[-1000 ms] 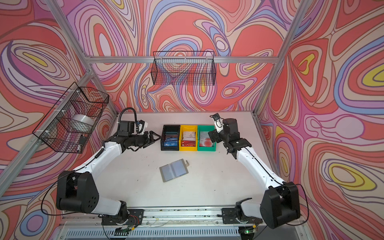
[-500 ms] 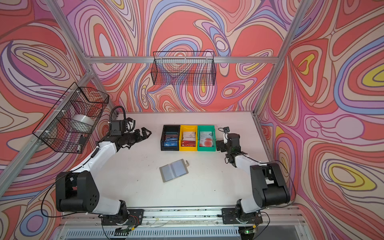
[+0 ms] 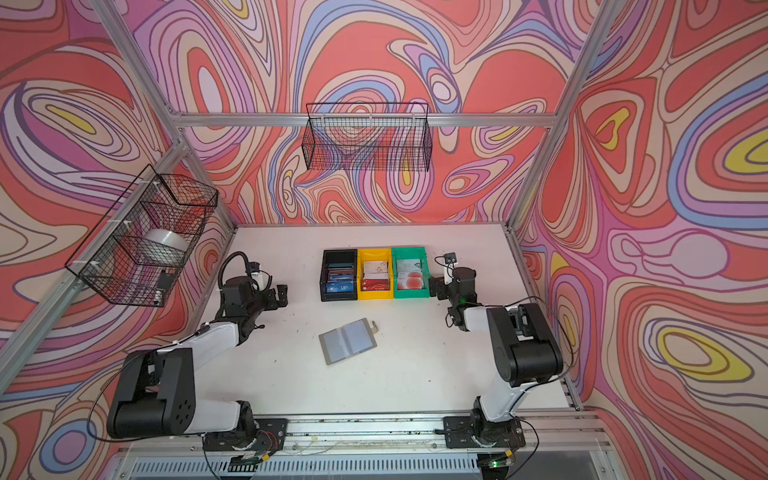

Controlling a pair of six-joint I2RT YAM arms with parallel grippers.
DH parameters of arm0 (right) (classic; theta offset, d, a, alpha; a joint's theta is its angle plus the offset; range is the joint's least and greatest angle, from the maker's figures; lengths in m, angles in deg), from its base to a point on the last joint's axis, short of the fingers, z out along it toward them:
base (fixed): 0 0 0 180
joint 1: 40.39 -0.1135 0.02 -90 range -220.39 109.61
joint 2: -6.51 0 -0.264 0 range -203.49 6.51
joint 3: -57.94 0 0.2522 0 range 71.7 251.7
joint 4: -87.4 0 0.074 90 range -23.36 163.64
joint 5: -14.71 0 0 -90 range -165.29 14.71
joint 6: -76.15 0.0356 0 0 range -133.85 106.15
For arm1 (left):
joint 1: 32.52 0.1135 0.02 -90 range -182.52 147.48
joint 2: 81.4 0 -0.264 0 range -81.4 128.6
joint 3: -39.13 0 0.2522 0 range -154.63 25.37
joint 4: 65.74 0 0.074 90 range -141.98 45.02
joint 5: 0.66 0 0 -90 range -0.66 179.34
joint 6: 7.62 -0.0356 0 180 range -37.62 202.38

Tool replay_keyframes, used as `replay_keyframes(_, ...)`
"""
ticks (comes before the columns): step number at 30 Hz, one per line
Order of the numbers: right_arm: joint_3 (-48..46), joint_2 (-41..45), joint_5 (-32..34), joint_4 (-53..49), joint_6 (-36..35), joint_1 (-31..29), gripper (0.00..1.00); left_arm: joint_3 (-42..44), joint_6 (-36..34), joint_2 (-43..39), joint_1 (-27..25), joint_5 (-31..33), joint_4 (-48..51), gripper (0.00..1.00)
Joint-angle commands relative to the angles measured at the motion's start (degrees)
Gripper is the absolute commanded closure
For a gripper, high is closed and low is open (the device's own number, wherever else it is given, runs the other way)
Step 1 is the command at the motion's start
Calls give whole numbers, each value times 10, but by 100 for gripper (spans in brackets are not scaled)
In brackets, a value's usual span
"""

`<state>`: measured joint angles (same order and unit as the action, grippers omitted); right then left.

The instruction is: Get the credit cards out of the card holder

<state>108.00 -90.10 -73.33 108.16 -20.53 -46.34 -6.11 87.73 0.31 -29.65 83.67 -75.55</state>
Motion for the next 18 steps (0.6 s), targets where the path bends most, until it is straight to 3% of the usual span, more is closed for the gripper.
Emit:
replay_keyframes(1,-60,27,25,98,12,1,2,14,-22,48,5,-4,-141,0)
replay_keyframes(6,-131,23,68,237,39,9,2,45,-42,42,5,-50,-153,0)
replay_keyframes(9,-119,-25,63,276,52,26,2,104,-49,50,4,-61,-269,0)
replay_keyframes(10,-112,-10,46,235,62,34,2,127,-44,72,4,-62,-351,0)
replay_keyframes(11,-111,-11,41,224,67,39,2,140,-43,68,4,-57,-358,0)
replay_keyframes(12,-111,-17,45,241,66,39,2,138,-45,47,3,-50,-316,0)
replay_keyframes(15,-107,-16,51,230,67,40,2,141,-32,70,2,-27,-365,0)
replay_keyframes(17,-103,-17,53,222,70,40,2,128,-32,48,2,-17,-298,0)
replay_keyframes(18,-103,-15,53,220,70,39,2,130,-28,61,2,-15,-320,0)
